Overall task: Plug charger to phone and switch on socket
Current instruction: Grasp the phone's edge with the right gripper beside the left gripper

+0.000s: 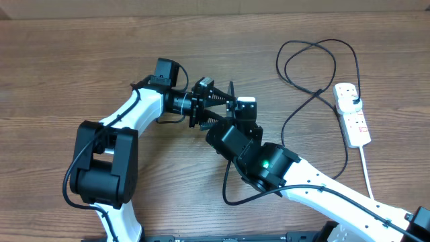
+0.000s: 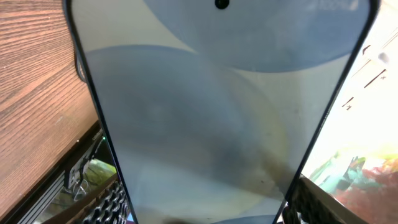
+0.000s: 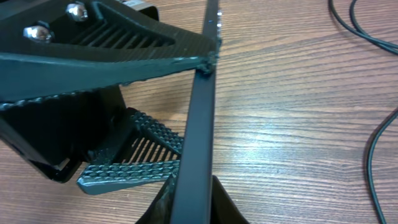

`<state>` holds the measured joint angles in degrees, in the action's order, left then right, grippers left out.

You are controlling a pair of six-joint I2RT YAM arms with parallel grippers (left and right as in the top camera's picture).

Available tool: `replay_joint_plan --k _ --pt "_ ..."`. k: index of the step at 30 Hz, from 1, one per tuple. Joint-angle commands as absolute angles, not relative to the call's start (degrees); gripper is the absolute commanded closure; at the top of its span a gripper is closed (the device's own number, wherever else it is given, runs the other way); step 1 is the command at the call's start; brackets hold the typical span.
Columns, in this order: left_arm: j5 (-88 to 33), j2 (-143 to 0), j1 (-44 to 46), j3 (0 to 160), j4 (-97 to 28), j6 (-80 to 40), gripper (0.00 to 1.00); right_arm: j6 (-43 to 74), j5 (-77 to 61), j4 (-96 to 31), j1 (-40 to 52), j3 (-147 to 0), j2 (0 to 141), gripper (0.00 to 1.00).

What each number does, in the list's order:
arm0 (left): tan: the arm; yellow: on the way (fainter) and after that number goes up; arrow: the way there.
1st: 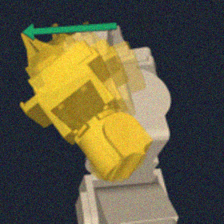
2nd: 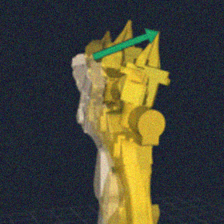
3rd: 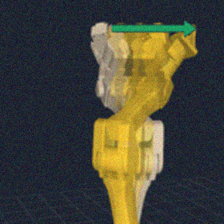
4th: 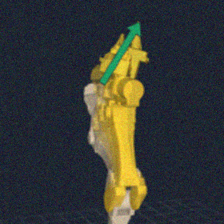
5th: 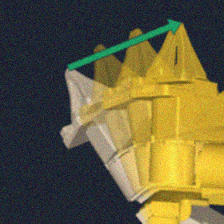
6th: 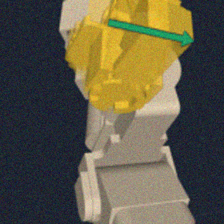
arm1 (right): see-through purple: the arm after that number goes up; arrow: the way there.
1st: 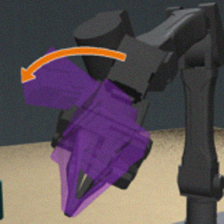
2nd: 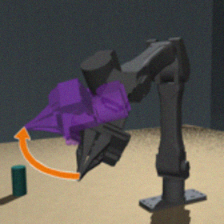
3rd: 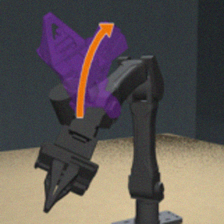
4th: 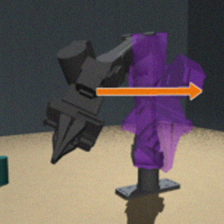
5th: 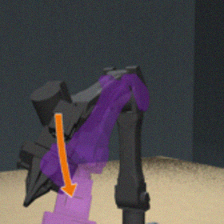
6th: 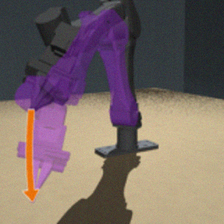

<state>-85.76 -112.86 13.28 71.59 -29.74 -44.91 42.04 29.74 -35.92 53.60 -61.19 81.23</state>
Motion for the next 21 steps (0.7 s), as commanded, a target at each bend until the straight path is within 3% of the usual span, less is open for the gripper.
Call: replay_joint_plan --k 1,6,11,19,21 --pt "-87.96 -113.14 13.47 71.53 -29.47 -45.04 0.55 42.22 28.84 -34.54 54.04 -63.07 81.17 0.92" --pt "-87.79 -113.12 13.47 71.53 -29.47 -45.01 0.53 42.22 28.84 -34.30 54.04 -63.07 81.17 0.94" --pt "-86.43 -113.12 13.47 71.53 -29.47 -45.01 0.35 42.22 28.38 -33.65 54.04 -63.07 81.14 0.96" --pt "-86.43 -113.12 13.47 71.53 -28.16 -45.01 0.18 42.24 28.21 -33.41 54.04 -63.09 81.01 0.96" --pt "-86.48 -113.12 13.47 71.53 -25.93 -45.04 0.09 42.24 28.23 -33.39 54.04 -63.09 80.90 0.96"
